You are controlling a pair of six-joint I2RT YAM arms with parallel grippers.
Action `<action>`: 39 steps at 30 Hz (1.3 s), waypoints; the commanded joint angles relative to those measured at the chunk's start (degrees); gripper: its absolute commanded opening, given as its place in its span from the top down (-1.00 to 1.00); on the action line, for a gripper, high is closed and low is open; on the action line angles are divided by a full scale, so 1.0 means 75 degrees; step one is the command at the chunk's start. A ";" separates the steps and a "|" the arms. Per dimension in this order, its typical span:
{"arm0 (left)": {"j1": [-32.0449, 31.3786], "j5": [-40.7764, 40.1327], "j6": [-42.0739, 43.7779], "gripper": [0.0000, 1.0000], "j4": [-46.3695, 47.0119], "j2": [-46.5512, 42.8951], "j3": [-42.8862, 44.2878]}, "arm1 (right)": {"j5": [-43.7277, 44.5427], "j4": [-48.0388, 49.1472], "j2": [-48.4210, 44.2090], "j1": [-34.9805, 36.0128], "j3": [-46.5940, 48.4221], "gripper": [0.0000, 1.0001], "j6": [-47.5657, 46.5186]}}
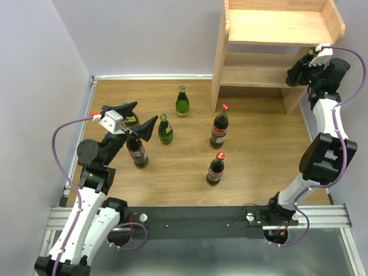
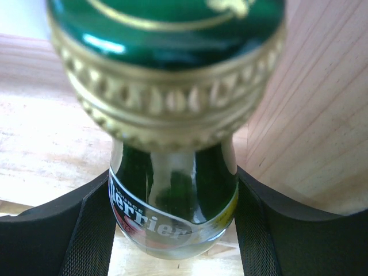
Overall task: Place and organize the beverage onto the shelf
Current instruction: Pick up the drink from the center of the board.
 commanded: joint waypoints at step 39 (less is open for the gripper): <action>-0.0020 -0.0076 0.0141 -0.92 -0.0040 0.0074 0.0007 | 0.0231 0.0742 0.0274 0.0134 0.0235 -0.41 -0.0134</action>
